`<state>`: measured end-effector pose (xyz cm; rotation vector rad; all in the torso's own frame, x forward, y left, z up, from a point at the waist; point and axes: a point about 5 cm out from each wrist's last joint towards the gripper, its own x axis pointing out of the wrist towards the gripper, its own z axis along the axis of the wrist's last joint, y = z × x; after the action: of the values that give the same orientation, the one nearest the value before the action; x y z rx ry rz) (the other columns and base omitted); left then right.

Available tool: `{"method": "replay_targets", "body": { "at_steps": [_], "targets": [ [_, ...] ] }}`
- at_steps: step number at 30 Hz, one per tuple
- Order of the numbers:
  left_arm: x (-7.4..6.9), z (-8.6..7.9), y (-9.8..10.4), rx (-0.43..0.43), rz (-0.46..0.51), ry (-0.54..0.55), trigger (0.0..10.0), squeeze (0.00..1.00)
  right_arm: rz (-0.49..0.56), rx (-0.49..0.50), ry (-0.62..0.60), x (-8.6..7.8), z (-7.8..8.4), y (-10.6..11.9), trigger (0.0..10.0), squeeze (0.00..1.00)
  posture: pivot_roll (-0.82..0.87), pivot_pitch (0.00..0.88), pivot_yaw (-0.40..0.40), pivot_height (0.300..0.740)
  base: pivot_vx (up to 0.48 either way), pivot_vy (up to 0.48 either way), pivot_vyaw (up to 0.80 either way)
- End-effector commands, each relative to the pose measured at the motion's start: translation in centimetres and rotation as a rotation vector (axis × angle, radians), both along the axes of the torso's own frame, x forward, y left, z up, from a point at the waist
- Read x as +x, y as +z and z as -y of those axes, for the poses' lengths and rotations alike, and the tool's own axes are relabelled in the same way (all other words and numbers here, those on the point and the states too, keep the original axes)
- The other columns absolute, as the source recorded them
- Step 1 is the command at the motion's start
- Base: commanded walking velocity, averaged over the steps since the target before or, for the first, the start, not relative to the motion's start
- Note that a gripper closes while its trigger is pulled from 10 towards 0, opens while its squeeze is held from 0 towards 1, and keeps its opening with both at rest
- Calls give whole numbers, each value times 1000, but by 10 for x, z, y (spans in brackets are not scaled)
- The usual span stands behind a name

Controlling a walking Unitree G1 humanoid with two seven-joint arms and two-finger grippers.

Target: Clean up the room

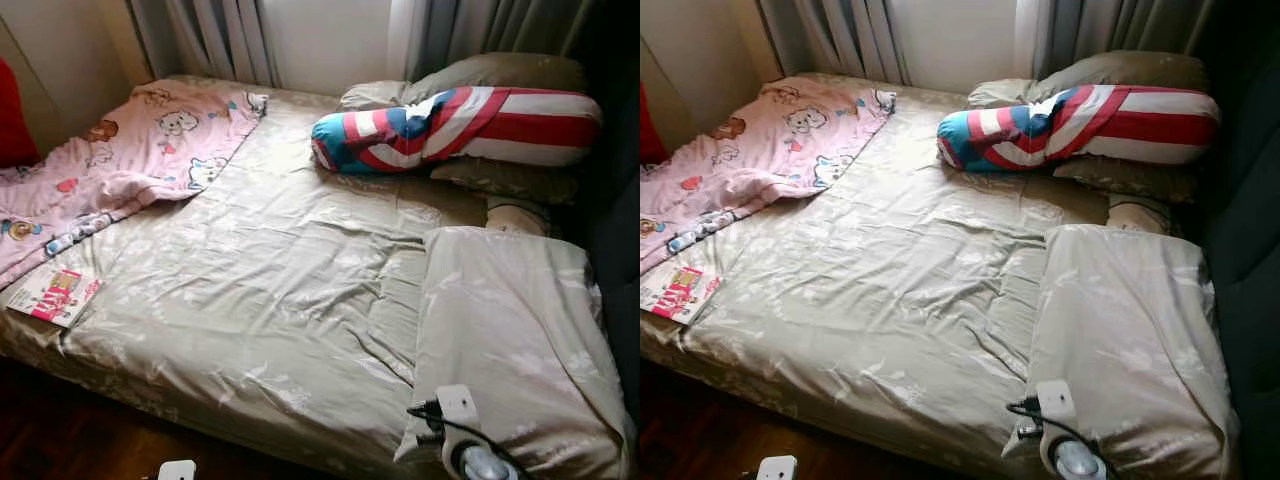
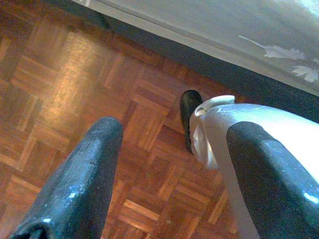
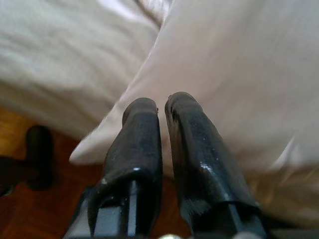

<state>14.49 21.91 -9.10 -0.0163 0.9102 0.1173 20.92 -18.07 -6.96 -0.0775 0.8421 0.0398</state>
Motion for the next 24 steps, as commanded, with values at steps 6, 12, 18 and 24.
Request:
{"method": "replay_targets", "body": {
  "at_steps": [6, 12, 18, 24],
  "targets": [
    [-9, -4, -3, 14, -49, -13, 10000, 0, -80, 28, -54, -22, -2, -13, 10000, 0, -47, 63, 32, 740, 0, 259, 0],
    [-9, -4, -3, 22, -57, -10, 10000, 0, -126, 37, -118, -36, 2, -19, 10000, 0, -42, 62, 32, 740, 0, 262, 0],
    [-9, -5, -3, 21, -54, 1, 10000, 0, -146, 56, -192, -44, 8, -22, 10000, 0, -33, 78, 30, 740, 0, 270, -133],
    [-8, -6, -3, 25, -53, 6, 10000, 0, -143, 63, -227, -48, 17, -23, 10000, 0, -29, 86, 34, 740, 0, 283, -667]
  ]
}}
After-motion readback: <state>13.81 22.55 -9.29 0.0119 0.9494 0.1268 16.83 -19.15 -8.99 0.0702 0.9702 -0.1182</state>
